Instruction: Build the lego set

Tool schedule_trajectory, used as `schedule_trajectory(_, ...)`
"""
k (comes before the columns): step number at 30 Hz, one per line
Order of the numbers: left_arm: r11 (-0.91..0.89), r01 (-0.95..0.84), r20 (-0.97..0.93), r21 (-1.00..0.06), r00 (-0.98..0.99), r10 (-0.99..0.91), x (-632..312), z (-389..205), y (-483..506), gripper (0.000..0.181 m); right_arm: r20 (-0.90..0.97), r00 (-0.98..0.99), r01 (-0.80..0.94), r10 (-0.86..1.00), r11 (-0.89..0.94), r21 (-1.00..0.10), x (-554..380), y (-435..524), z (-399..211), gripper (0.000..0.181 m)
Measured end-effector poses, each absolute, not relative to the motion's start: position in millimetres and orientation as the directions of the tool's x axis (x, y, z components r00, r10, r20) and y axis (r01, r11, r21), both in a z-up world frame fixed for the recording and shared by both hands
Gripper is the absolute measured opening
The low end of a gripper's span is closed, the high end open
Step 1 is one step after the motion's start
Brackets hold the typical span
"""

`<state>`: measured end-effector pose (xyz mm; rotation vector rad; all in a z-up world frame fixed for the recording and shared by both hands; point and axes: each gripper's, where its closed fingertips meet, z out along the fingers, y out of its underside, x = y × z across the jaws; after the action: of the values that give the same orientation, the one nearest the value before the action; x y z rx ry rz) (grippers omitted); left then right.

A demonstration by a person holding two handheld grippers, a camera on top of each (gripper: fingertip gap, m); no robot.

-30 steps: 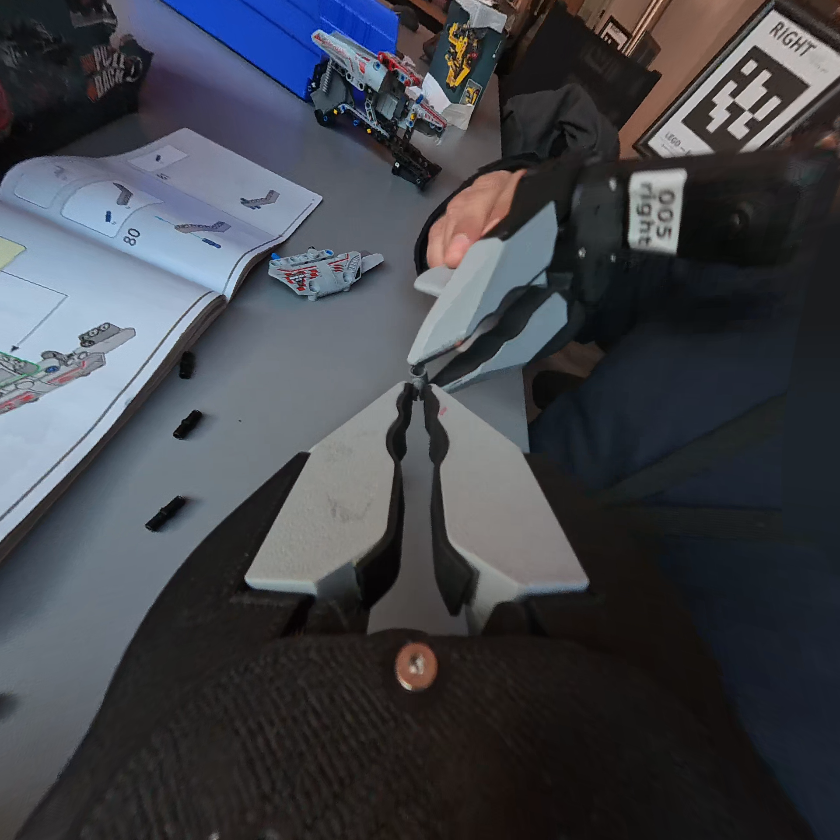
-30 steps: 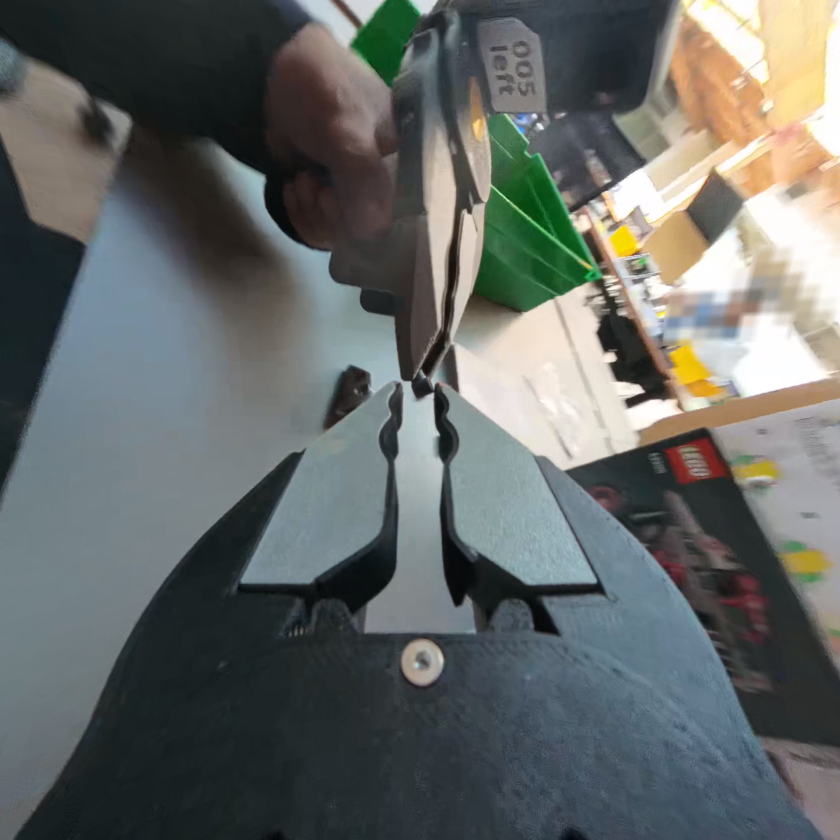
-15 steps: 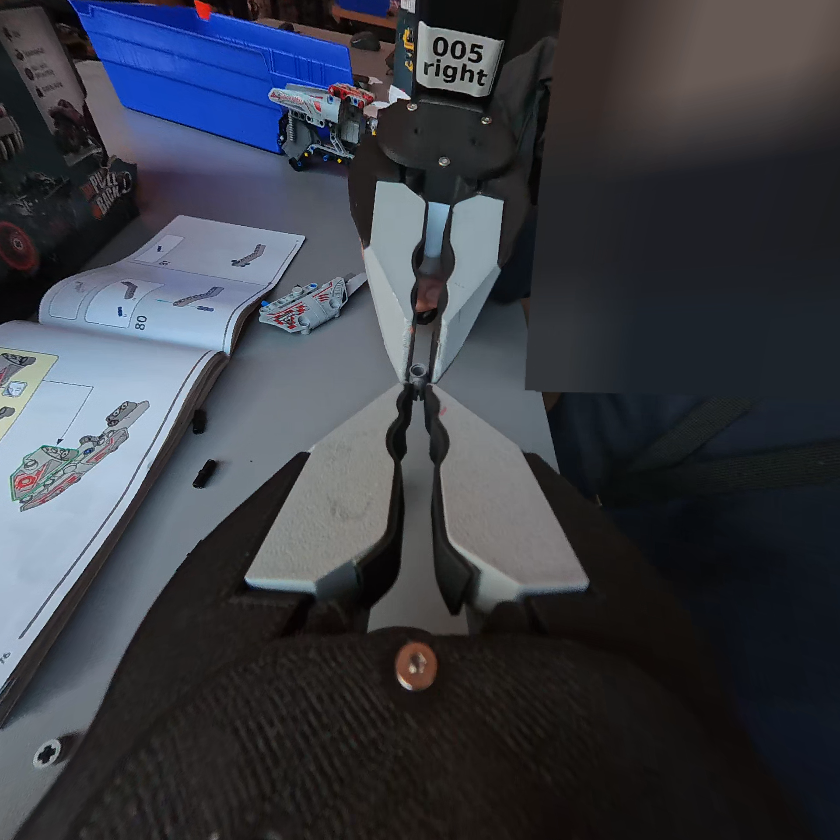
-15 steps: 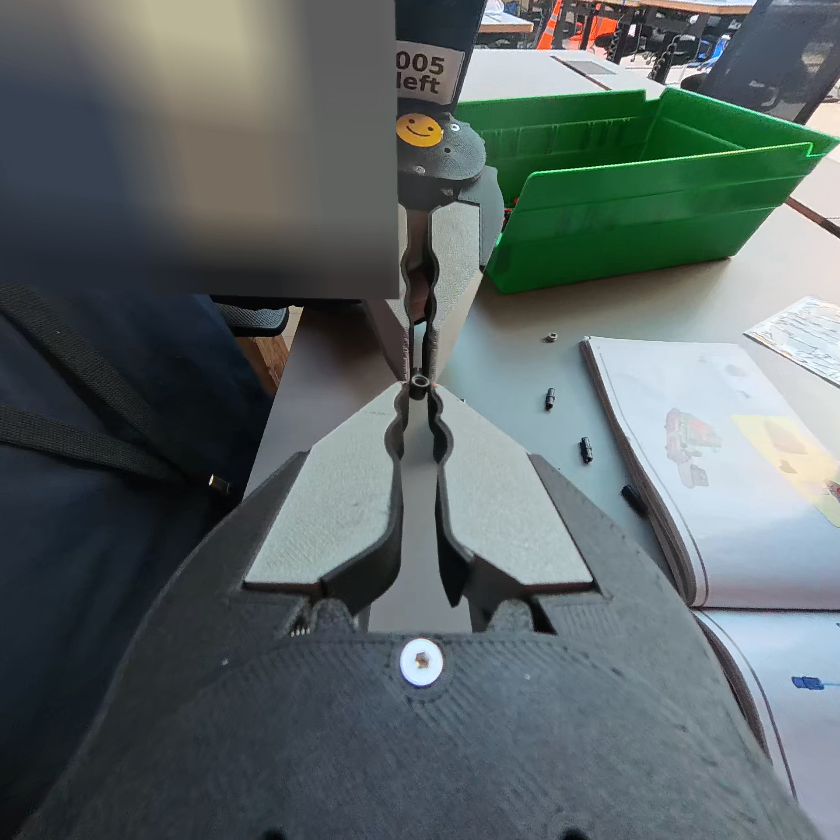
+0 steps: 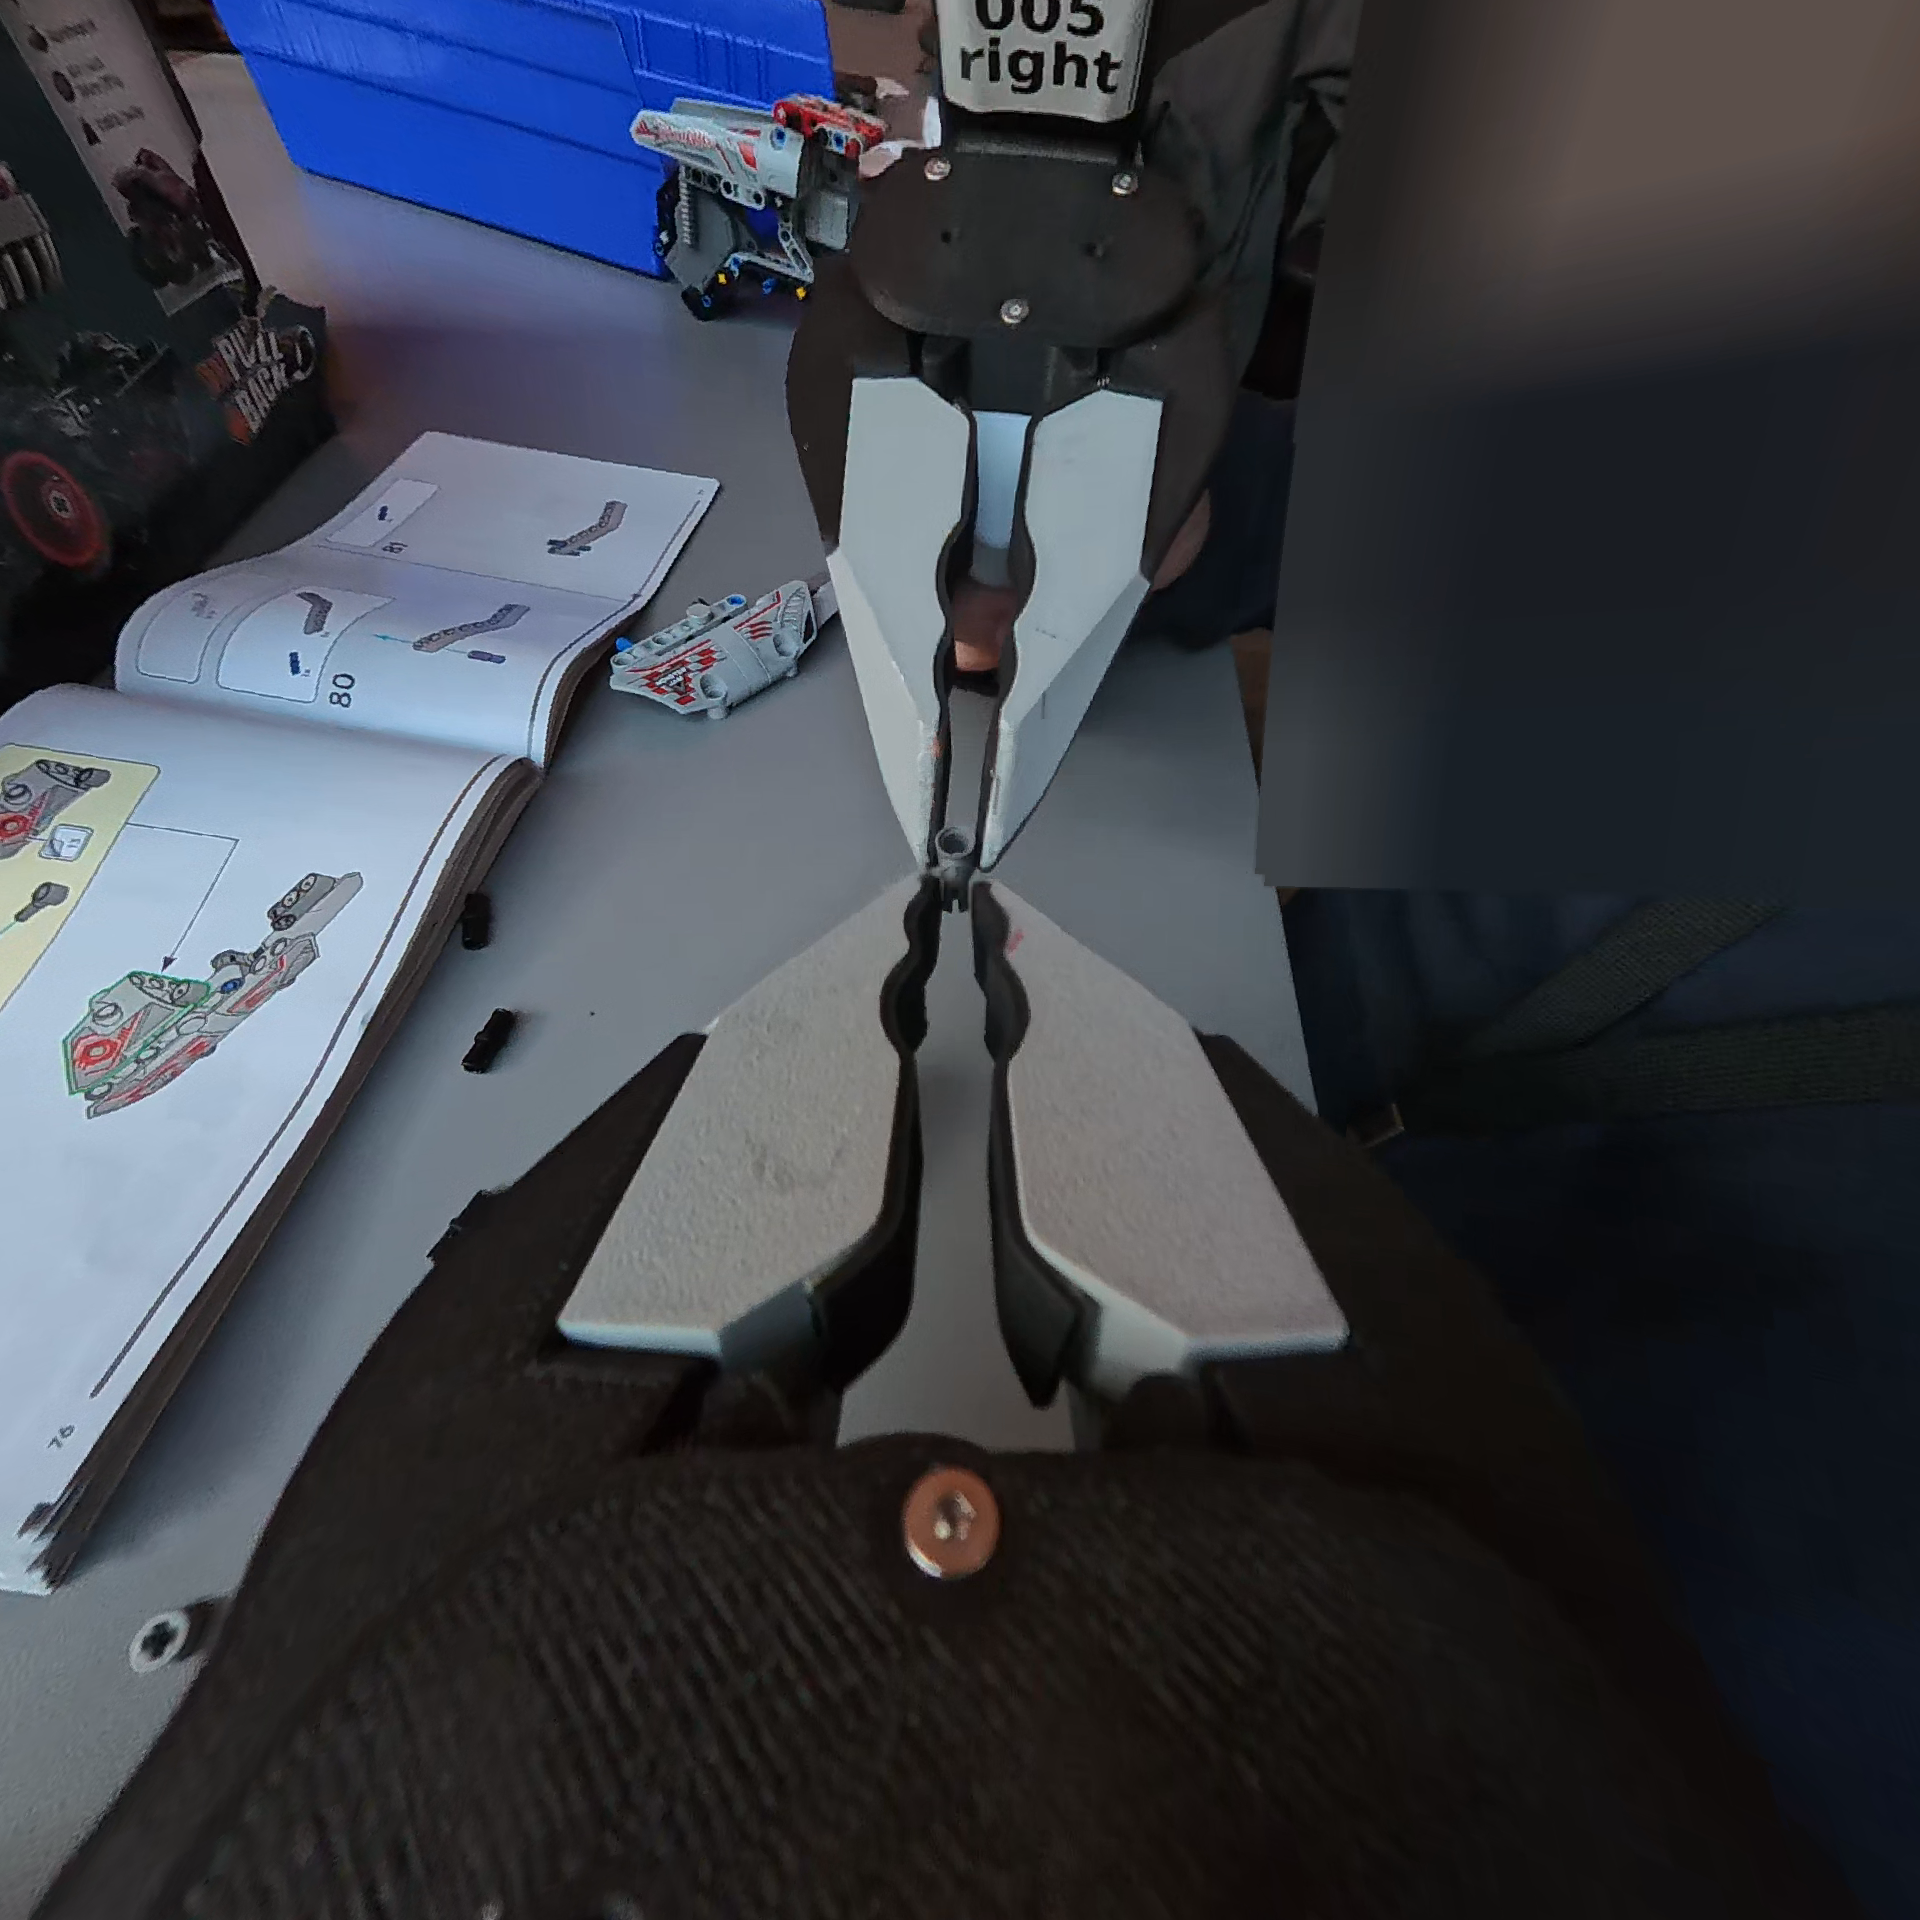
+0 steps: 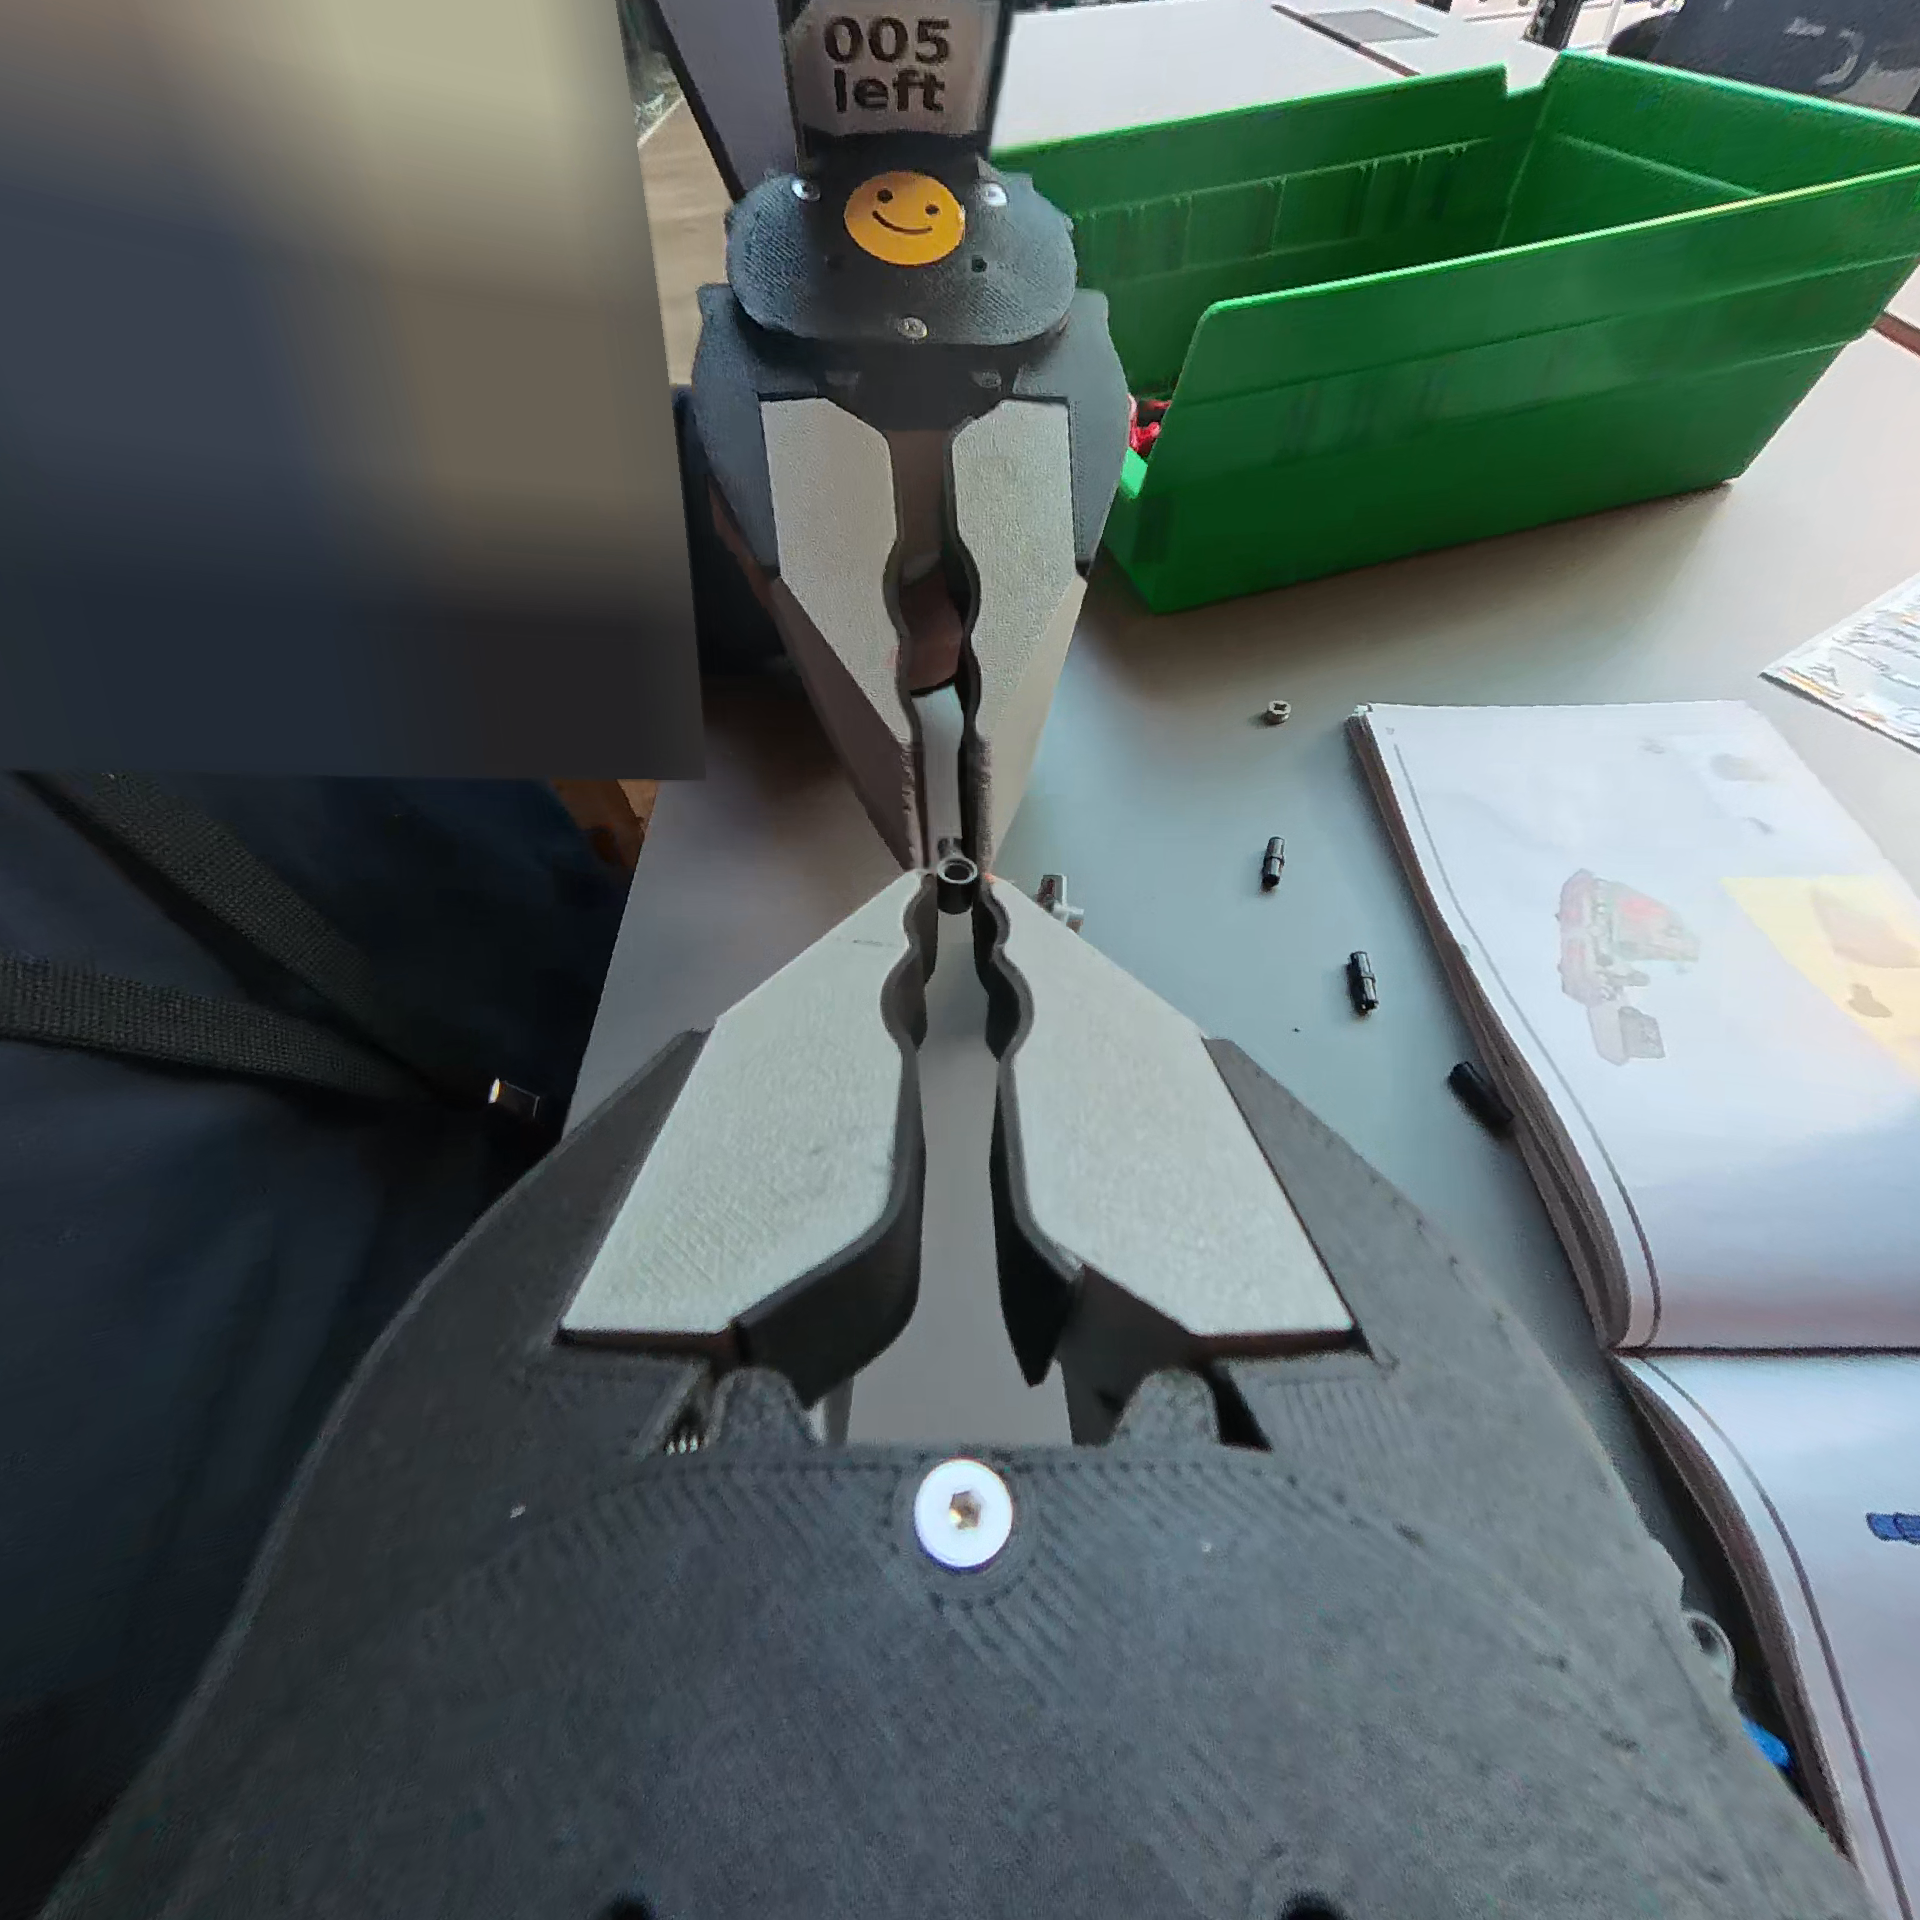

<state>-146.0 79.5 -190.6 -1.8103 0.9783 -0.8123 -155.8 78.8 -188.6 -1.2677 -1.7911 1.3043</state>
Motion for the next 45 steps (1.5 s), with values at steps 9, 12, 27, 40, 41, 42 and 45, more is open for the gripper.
schedule_trajectory(9, -0.453, -0.445, 0.098, -0.772, 0.622, -0.777, -200.3, -229.1, 88.2, 0.028, -0.107, -0.302, 0.488, 0.947, 0.057, -0.871, -145.0, 98.5, -218.2, 0.003)
schedule_trajectory(12, -0.496, -0.46, 0.155, -0.736, 0.599, -0.786, -196.4, -243.4, 86.4, 0.029, -0.116, -0.287, 0.528, 0.951, 0.056, -0.847, -147.5, 98.2, -227.9, 0.003)
schedule_trajectory(27, -0.457, -0.356, 0.243, -0.815, 0.505, -0.828, -170.3, -229.2, 83.0, 0.004, -0.178, -0.31, 0.51, 0.934, 0.006, -0.86, -149.7, 96.3, -221.9, 0.003)
schedule_trajectory(40, -0.415, -0.317, 0.232, -0.853, 0.481, -0.845, -164.4, -218.6, 80.0, 0.004, -0.165, -0.347, 0.478, 0.923, 0.022, -0.878, -150.8, 89.6, -214.8, 0.003)
schedule_trajectory(41, -0.415, -0.319, 0.231, -0.852, 0.481, -0.845, -164.4, -219.0, 79.9, 0.005, -0.157, -0.345, 0.477, 0.926, 0.029, -0.878, -151.0, 89.9, -215.2, 0.003)
schedule_trajectory(42, -0.412, -0.324, 0.228, -0.851, 0.478, -0.848, -164.0, -219.4, 79.3, 0.005, -0.151, -0.344, 0.476, 0.927, 0.033, -0.879, -151.2, 89.8, -215.0, 0.003)
schedule_trajectory(45, -0.402, -0.319, 0.217, -0.858, 0.484, -0.848, -164.3, -217.7, 79.8, 0.004, -0.153, -0.344, 0.461, 0.926, 0.025, -0.887, -151.7, 90.0, -211.9, 0.003)
